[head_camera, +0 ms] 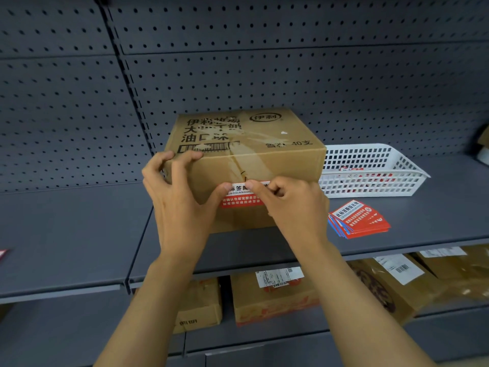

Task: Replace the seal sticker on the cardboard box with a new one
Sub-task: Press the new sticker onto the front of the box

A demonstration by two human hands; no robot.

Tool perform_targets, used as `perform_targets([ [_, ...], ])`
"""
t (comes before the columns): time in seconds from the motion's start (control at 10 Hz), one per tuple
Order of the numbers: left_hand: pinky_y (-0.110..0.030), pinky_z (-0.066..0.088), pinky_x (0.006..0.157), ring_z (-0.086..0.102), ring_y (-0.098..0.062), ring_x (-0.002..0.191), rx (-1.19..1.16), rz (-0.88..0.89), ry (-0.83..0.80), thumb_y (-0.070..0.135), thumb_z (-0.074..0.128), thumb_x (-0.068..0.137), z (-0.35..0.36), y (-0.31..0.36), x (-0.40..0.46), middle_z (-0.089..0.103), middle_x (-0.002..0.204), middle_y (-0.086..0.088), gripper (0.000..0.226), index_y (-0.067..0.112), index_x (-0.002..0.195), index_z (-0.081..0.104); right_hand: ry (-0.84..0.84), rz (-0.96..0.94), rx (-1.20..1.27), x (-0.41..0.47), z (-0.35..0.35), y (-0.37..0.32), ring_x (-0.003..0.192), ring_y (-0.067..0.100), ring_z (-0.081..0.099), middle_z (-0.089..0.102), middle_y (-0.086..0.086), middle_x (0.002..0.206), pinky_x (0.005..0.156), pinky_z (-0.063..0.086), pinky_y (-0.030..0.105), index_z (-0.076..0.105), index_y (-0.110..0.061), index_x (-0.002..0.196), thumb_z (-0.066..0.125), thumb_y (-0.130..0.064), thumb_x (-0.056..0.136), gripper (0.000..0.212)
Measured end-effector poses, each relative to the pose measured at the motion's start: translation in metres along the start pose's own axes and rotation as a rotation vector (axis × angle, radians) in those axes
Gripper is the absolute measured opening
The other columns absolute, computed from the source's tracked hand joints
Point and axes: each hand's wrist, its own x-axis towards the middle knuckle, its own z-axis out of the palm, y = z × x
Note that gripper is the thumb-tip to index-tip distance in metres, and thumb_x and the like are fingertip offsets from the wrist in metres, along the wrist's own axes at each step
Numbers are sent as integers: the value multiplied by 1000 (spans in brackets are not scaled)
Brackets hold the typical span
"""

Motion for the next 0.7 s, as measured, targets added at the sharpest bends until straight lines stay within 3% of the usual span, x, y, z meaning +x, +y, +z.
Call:
perform_targets([
  [0.2, -27, 36, 104, 31, -22, 140, 9, 14, -57, 32, 87, 74, -9, -8, 3, 28, 143, -3, 65, 35, 128, 52, 18, 28, -18, 3, -10, 24, 53, 27, 63, 64, 1, 47, 58, 54, 38, 66, -18, 60, 49, -84, 78, 70],
  [0.4, -28, 40, 102, 32, -23, 140, 16, 50, -86, 25, 83, 79, -17, -8, 3, 30, 144, -8, 60, 32, 131, 54, 3, 64, 5, 1, -20, 38, 53, 25, 62, 63, 0, 48, 57, 54, 39, 65, -19, 60, 50, -83, 79, 69],
  [0.5, -14, 38, 104, 33, -8, 135, 11, 77, -83, 20, 76, 86, -23, -9, 1, 30, 146, -9, 56, 28, 136, 54, -4, 65, 10, -2, -29, 40, 51, 23, 61, 63, -1, 47, 57, 54, 38, 64, -19, 60, 51, -81, 81, 66],
  [0.6, 9, 23, 95, 27, 18, 124, -7, 67, -50, 14, 72, 89, -27, -5, -2, 32, 147, -9, 54, 24, 139, 54, -23, 60, 6, -5, -36, 40, 50, 23, 61, 63, 0, 47, 57, 54, 38, 63, -19, 58, 52, -79, 83, 66],
  [0.7, 8, 22, 97, 32, 13, 123, -14, 19, 3, 12, 71, 89, -37, 5, -6, 36, 145, -7, 52, 26, 137, 55, -20, 74, 32, -5, -49, 37, 51, 25, 62, 64, 1, 48, 58, 55, 39, 62, -18, 58, 50, -78, 85, 67],
])
